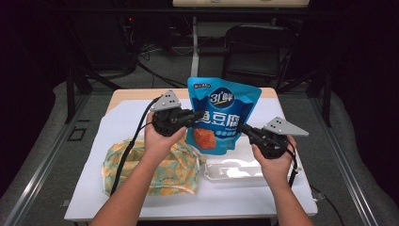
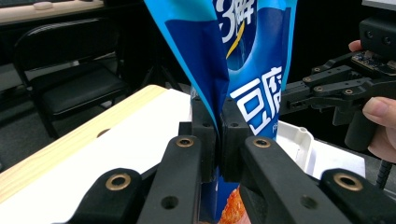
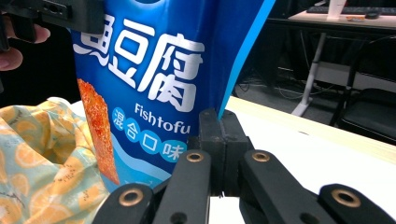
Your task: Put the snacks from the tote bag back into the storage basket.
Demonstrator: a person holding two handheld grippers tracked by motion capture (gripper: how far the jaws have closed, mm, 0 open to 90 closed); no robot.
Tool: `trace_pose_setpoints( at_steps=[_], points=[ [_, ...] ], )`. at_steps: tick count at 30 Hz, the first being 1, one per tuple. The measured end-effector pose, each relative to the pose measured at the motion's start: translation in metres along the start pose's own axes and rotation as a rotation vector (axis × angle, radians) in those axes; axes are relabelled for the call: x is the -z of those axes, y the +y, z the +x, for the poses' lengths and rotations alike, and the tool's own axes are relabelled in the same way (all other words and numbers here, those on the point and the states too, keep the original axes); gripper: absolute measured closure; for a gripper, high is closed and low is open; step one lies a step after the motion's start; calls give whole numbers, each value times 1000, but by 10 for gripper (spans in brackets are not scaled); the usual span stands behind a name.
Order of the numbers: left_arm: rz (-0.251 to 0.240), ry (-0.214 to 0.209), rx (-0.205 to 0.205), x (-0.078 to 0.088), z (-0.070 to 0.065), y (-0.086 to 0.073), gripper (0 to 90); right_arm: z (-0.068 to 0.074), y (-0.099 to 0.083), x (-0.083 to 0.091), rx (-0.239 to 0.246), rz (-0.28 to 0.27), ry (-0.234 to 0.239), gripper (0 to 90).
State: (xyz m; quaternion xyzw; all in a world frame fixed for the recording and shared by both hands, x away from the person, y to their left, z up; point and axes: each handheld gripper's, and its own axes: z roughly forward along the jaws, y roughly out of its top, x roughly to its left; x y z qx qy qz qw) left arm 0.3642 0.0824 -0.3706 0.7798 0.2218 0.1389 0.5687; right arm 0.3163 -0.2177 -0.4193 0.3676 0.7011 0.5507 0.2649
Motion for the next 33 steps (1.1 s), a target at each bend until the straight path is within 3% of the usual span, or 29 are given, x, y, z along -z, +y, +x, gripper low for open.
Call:
trace_pose_setpoints(
  at_steps=[11,33],
  points=[
    [13,1,-8,-18,-5,-7,871,-8,-10,5,-20,21,-39,900],
    [24,30,18,-49,-6,-28,873,-23,-27,0,-45,62,-97,900]
  ],
)
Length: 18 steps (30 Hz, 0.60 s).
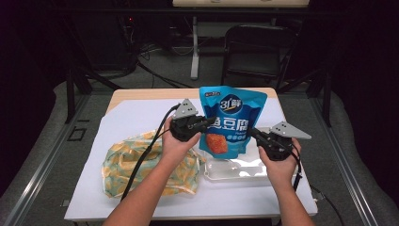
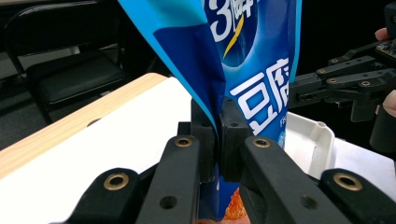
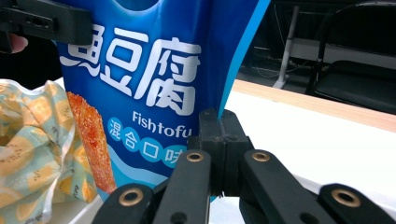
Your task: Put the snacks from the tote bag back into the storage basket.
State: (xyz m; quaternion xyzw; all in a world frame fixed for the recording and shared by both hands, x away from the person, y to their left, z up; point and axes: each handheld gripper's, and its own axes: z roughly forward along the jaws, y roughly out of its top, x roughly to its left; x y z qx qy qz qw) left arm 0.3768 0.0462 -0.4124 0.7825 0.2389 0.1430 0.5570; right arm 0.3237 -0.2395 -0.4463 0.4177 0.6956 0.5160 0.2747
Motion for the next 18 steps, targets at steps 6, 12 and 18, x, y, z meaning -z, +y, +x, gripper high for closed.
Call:
trace_pose_setpoints(
  at_steps=[6,12,18],
  points=[
    [14,2,-4,-9,-2,-4,872,-5,-5,0,-11,13,-12,900],
    [19,-1,-1,-15,-2,-7,870,-9,-9,-1,-17,24,-24,900],
    [35,0,-8,-20,-2,-10,868,-12,-13,-2,-26,30,-30,900]
  ],
)
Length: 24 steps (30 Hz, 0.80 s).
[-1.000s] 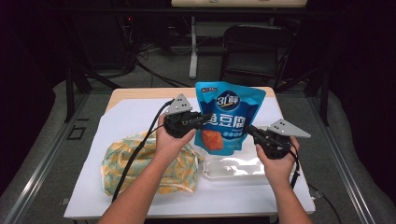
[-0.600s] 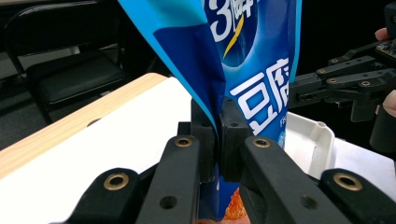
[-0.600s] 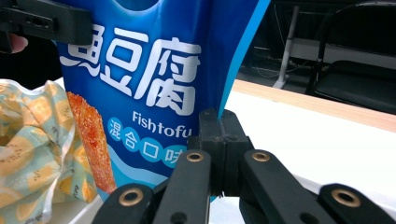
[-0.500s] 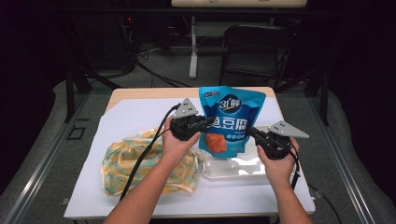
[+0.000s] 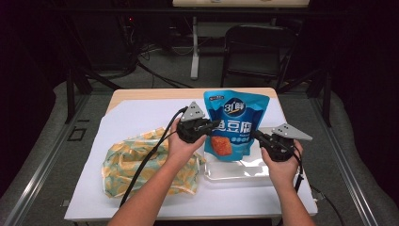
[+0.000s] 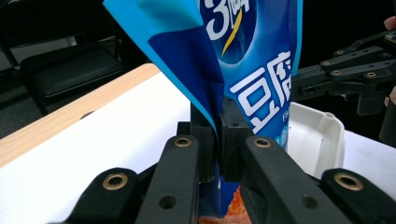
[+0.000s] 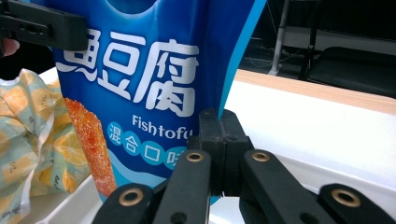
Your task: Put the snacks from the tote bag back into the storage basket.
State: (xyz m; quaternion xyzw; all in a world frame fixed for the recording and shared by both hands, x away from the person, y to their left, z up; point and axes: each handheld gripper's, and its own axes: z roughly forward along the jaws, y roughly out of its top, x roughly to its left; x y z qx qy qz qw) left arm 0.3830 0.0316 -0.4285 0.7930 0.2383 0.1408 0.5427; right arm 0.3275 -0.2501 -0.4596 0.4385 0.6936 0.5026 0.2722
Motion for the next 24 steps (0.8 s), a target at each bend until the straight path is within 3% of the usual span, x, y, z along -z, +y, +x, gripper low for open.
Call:
trace_pose_setpoints(
  at_steps=[24],
  points=[
    [34,24,10,-10,0,-13,861,-3,-10,-8,3,30,-17,900]
  ],
)
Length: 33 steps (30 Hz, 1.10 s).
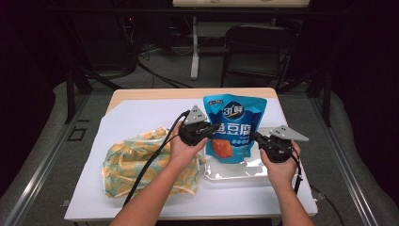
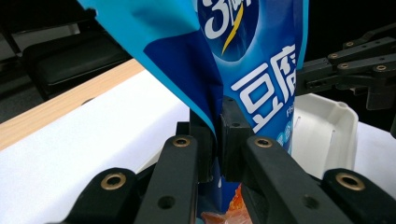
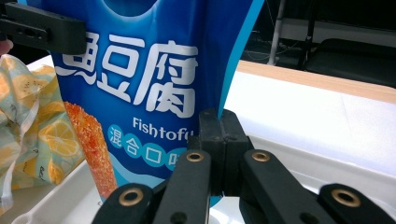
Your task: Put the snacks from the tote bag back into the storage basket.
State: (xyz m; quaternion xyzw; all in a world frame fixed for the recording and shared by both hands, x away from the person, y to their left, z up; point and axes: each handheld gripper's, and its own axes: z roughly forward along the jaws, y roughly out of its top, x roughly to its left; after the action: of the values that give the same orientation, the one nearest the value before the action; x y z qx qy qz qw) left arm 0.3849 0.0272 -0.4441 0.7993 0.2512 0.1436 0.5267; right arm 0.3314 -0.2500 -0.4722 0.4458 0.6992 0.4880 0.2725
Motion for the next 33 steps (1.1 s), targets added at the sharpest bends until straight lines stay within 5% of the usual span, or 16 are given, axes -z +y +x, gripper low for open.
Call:
trace_pose_setpoints(
  at_steps=[15,33],
  points=[
    [29,8,-13,-6,-1,-4,850,-4,-6,-6,-16,13,-1,900],
    [4,-27,13,-5,-3,-9,825,-8,-13,-5,-35,22,21,900]
  ],
)
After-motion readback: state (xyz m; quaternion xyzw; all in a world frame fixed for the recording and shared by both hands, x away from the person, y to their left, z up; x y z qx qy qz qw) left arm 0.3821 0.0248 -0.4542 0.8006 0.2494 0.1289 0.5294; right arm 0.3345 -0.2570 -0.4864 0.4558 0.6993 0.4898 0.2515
